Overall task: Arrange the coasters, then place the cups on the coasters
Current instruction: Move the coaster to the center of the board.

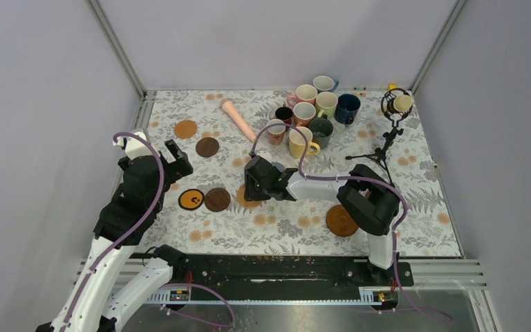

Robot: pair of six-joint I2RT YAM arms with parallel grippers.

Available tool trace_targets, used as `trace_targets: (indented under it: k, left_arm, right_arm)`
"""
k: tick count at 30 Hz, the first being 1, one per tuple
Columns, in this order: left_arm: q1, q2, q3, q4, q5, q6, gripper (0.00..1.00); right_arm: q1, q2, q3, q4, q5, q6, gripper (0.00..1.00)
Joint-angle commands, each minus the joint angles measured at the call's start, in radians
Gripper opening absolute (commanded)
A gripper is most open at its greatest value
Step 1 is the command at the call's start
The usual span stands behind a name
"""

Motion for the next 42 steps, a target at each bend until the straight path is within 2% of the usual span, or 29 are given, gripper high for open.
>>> trace_targets:
  k: [1, 5, 9, 13, 22, 27, 33, 42]
  left_arm:
    - [0.003, -0.004, 0.002, 0.018, -0.025, -0.008, 0.99]
    - [0.003, -0.004, 0.001, 0.018, -0.022, -0.008, 0.99]
    - [0.003, -0.011, 0.001, 0.017, -0.024, -0.006, 0.99]
    - [0.003, -0.011, 0.000, 0.019, -0.016, -0.008, 0.99]
    - [0.003, -0.010, 0.000, 0.019, -0.013, -0.008, 0.99]
    - [0.003, -0.009, -0.001, 0.021, -0.010, -0.007, 0.99]
    - [0.003, -0.007, -0.002, 0.021, -0.007, -0.008, 0.99]
    - [0.003, -0.010, -0.002, 0.022, -0.006, -0.005, 0.99]
  right_arm:
    - [-0.023, -0.033, 0.042, -0.019, -0.057, -0.081, 0.45]
    - [-0.049, -0.118, 0.045, -0.065, -0.036, -0.172, 0.50]
    - [-0.116, -0.143, 0.033, -0.100, -0.012, -0.218, 0.49]
    - [-0.178, -0.117, 0.048, -0.131, 0.030, -0.271, 0.57]
    - [-0.216, -0.046, 0.117, -0.159, 0.037, -0.292, 0.66]
    - [-0.216, 0.009, 0.177, -0.171, 0.025, -0.294, 0.62]
    - [-0.215, 0.090, 0.257, -0.211, 0.054, -0.243, 0.65]
    - [-0.216, 0.142, 0.296, -0.211, 0.065, -0.202, 0.63]
